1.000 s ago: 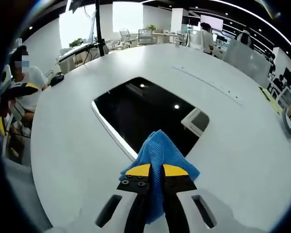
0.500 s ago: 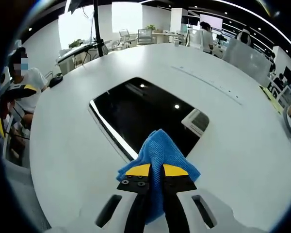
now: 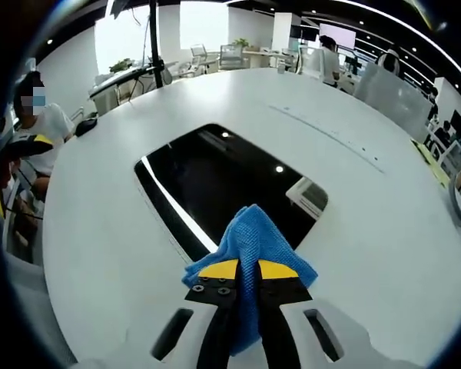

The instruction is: Wipe the mirror surface with the cleaning cloth until all visible marks leave the cleaned area.

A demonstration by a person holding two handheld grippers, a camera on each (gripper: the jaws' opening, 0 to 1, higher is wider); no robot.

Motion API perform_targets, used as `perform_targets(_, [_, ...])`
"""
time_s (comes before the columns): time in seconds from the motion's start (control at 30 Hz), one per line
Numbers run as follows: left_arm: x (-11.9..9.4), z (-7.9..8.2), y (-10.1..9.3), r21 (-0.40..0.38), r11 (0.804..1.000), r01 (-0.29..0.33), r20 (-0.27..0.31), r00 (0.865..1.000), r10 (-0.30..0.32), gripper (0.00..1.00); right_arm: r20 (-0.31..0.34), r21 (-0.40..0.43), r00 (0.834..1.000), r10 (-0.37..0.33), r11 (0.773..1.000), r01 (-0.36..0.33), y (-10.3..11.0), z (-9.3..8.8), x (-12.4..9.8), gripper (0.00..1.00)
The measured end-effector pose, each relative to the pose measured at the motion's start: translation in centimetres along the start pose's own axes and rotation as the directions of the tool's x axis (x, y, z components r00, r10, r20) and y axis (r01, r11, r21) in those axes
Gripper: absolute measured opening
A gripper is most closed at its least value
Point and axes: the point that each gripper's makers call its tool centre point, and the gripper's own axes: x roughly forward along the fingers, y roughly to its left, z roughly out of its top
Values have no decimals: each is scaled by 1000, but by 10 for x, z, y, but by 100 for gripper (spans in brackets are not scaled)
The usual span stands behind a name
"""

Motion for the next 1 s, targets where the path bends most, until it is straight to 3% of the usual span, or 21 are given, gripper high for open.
perform_targets(0.63, [1,3,0,3,1000,1,-5,1000,-1,89,10,-15,1000,-18,1000,18,-17,13,18,3])
perform_targets(1.0, [2,6,2,4,1000,-1,-6,1000,1,89,21,-21,999,-25,999,25,-16,20,19,3])
